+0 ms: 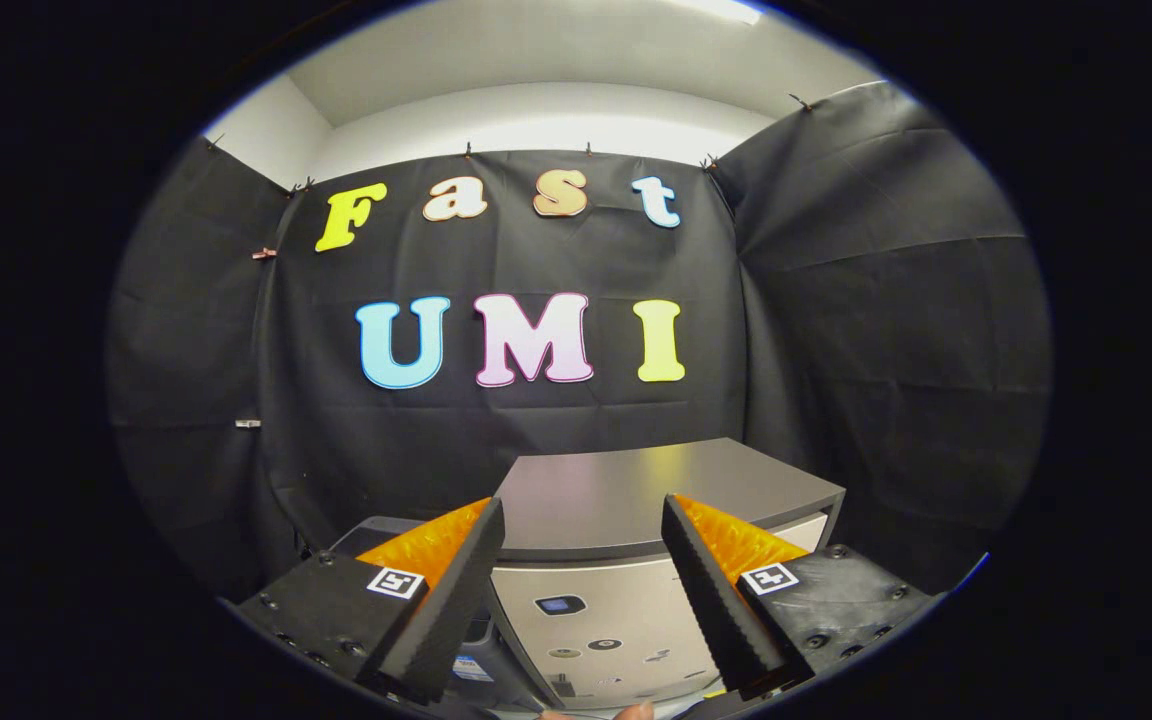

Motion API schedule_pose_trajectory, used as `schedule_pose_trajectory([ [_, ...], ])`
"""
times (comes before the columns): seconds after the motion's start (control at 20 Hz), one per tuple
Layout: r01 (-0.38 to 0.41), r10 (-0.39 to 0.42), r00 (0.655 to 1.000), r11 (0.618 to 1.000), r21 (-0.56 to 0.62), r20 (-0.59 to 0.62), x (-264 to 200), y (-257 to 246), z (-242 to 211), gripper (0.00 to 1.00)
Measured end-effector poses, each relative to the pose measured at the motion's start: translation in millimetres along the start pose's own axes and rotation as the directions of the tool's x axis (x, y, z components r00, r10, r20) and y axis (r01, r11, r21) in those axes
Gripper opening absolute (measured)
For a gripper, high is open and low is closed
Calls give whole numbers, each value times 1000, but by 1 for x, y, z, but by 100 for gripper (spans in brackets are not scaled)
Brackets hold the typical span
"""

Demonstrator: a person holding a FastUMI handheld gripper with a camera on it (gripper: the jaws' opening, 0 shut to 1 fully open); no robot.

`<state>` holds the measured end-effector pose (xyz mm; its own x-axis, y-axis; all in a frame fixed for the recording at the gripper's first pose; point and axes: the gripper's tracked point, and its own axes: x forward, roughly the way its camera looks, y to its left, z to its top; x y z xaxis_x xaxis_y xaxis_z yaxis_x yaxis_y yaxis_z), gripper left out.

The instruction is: Put the clothes into the washing machine and then close the washing machine lid.

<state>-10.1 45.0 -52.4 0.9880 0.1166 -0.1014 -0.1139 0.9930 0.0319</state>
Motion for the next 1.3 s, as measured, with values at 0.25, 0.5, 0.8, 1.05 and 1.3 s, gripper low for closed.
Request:
schedule_pose_trajectory([
  [0.25, -5, 5, 1000, 1000, -10, -2, 1, 5, -1, 99],
  [0.5, 17, -17, 1000, 1000, -22, 8, 5, 2, 0, 99],
  [0.8, 44, -44, 999, 999, -26, -24, 11, -6, -13, 99],
  [1.05, 43, -44, 999, 999, -26, -23, 12, -8, -14, 99],
  [1.3, 43, -44, 998, 999, -23, -33, 11, -9, -17, 99],
])
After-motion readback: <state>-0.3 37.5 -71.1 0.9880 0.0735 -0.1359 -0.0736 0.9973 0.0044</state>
